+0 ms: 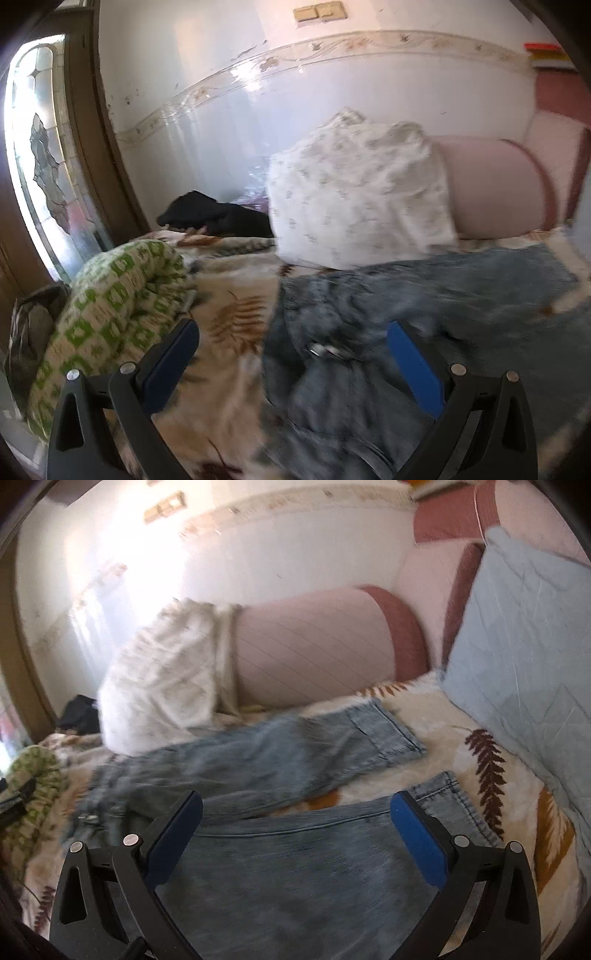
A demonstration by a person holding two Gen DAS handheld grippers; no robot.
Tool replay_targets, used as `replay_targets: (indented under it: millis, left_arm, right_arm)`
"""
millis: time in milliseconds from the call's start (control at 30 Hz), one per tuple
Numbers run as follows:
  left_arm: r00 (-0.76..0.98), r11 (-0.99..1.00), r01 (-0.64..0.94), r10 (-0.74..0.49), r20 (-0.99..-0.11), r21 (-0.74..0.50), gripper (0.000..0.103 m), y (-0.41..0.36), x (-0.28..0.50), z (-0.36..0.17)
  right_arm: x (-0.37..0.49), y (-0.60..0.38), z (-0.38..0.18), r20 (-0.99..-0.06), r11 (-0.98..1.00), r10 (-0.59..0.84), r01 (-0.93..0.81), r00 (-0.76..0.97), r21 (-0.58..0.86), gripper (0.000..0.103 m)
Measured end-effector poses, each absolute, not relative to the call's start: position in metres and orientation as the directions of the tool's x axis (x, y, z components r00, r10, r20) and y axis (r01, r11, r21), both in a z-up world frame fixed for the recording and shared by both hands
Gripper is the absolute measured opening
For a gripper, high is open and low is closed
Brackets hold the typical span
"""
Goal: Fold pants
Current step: 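Move both tools toward the light blue jeans on the bed, then grasp the jeans waistband with the left tool while the right tool grasps a leg hem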
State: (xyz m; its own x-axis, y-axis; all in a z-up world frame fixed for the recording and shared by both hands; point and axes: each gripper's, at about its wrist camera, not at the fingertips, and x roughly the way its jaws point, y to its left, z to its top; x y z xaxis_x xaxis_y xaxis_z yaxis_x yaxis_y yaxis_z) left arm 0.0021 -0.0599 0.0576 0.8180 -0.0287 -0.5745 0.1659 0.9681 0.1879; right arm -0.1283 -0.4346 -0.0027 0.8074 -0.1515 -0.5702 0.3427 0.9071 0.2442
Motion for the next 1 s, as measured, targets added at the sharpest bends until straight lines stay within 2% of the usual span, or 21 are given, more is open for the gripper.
replay_targets:
  millis: [200,333,633,1000]
  left_arm:
    - [0.833,0.965,0.211,-0.096,-0.544,0.153,0.103,-0.078,-0.042,0.063]
    - [0.859,0.959,0.23,-0.12,-0.497,0.166,0.103,-0.082,-0.057,0.066]
    - [0.863,0.962,0.212,-0.103,-0.494,0.171,0.103,-0.081,-0.051,0.056]
    - [0.839,0.966,0.216,-0.108,-0.533,0.144,0.103,-0.062,-0.027,0.044]
  right_arm:
    - [-0.177,-0.383,0.029,-0.496,0.925,-0.107,0.269,0.862,0.27,0.103]
    - [-0.204,-0.37,0.028,-0.468,0.925,-0.115,0.266,0.876,0.271,0.103]
    - [-0.183,-0.383,-0.008,-0.543,0.906,-0.129,0.321,0.83,0.276,0.103]
    - [-0.174,-0.374,-0.015,-0.561,0.928,-0.135,0.303,0.817,0.219,0.103]
